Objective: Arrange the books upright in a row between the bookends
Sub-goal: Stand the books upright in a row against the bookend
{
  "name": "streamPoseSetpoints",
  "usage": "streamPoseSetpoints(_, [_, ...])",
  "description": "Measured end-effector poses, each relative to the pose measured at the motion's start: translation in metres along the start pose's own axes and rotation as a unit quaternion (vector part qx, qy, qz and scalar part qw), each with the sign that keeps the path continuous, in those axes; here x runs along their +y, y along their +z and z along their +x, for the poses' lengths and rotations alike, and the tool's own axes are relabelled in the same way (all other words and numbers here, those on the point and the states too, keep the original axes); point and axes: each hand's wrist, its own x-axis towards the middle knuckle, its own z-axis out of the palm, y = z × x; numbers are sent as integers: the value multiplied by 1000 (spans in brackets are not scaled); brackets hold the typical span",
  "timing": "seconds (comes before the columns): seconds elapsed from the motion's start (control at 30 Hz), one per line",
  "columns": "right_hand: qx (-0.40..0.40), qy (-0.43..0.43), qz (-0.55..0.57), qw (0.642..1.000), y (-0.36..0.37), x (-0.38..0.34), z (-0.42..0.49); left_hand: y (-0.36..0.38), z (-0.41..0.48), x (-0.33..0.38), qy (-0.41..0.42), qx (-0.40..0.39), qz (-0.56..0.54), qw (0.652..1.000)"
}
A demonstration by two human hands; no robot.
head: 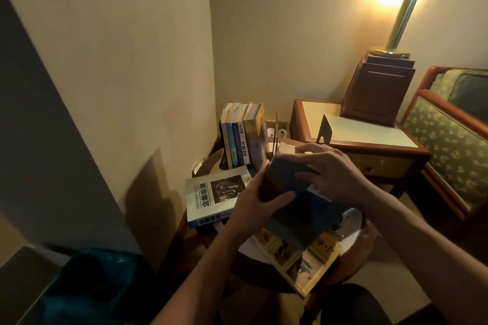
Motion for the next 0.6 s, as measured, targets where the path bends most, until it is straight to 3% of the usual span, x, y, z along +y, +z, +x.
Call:
streamPoseSetpoints(0.17, [28,-55,-32,998,11,-9,-8,-2,7,11,41,34,-30,998])
streamPoseSetpoints(0.33, [42,-74,-1,996,29,-9,-16,-8,8,10,23,72,-50,996])
streamPoseSetpoints(0.6, [81,36,-44,995,33,2,-34,-10,6,15,50,76,15,996])
